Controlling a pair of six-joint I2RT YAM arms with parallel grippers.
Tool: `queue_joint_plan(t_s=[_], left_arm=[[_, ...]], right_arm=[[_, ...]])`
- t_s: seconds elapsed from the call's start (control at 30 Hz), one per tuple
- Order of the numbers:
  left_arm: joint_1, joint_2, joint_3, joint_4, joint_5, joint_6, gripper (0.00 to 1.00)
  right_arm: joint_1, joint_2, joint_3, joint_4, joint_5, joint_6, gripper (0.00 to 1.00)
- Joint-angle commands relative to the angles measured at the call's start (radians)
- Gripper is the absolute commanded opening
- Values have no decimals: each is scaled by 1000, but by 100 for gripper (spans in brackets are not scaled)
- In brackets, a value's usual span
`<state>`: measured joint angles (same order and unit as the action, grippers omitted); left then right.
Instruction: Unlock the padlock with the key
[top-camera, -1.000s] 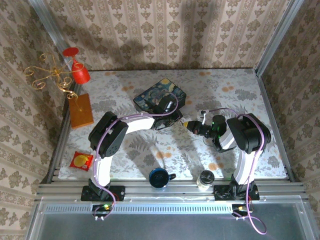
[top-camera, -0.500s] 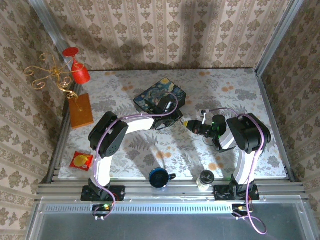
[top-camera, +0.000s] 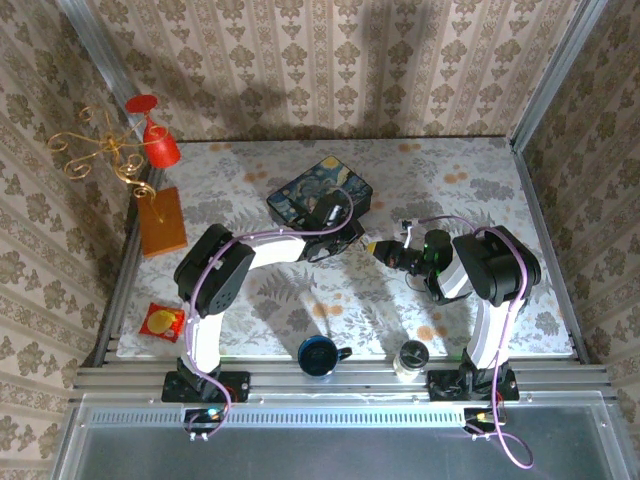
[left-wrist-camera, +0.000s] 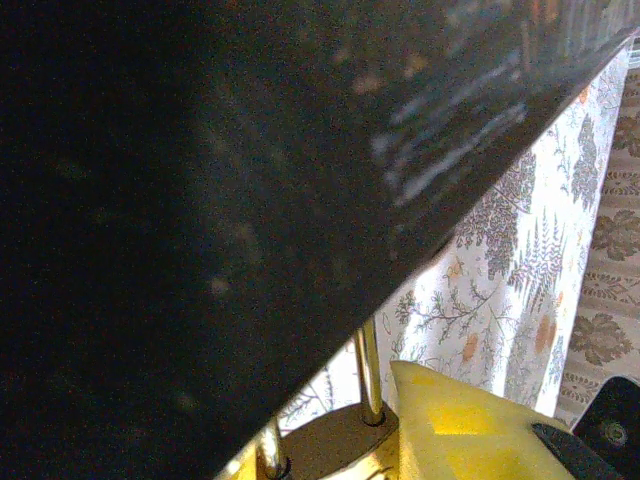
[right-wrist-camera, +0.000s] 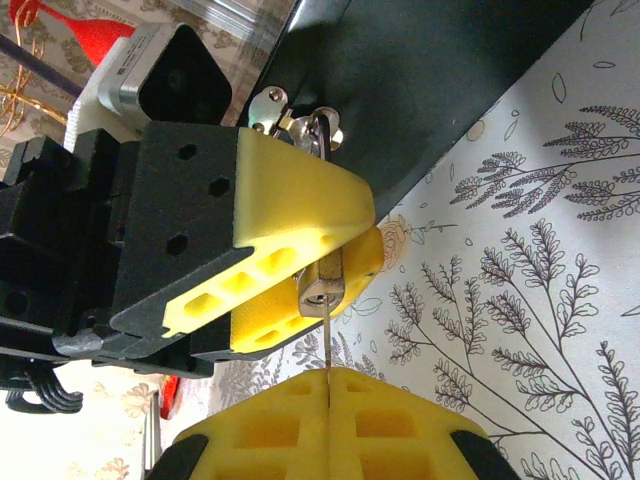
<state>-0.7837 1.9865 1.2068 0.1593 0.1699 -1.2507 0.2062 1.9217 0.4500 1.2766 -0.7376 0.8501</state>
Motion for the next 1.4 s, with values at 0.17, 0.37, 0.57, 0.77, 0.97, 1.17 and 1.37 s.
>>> queue_joint_plan(t_s=[0.17, 0.37, 0.57, 0.77, 0.97, 1.17, 1.37], left_arm=[[3, -57, -17, 73, 65, -1, 23], [2, -45, -13, 91, 82, -13, 23], [1, -35, -13, 96, 80, -18, 23], [-1, -30, -13, 112, 89, -18, 23], [-2, -31, -18, 122, 95, -22, 23], [-3, -34, -20, 126, 99, -25, 23], [-4, -35, -24, 133, 98, -21, 22]], right_arm=[[0, -12, 37, 30, 4, 25, 0], [1, -20, 44, 29, 7, 44, 0], [5, -18, 49, 28, 19, 90, 0], [12, -14, 66, 25, 36, 152, 0], [14, 9, 104, 20, 28, 234, 0], [15, 1, 102, 18, 37, 242, 0], [14, -5, 90, -10, 64, 237, 0]])
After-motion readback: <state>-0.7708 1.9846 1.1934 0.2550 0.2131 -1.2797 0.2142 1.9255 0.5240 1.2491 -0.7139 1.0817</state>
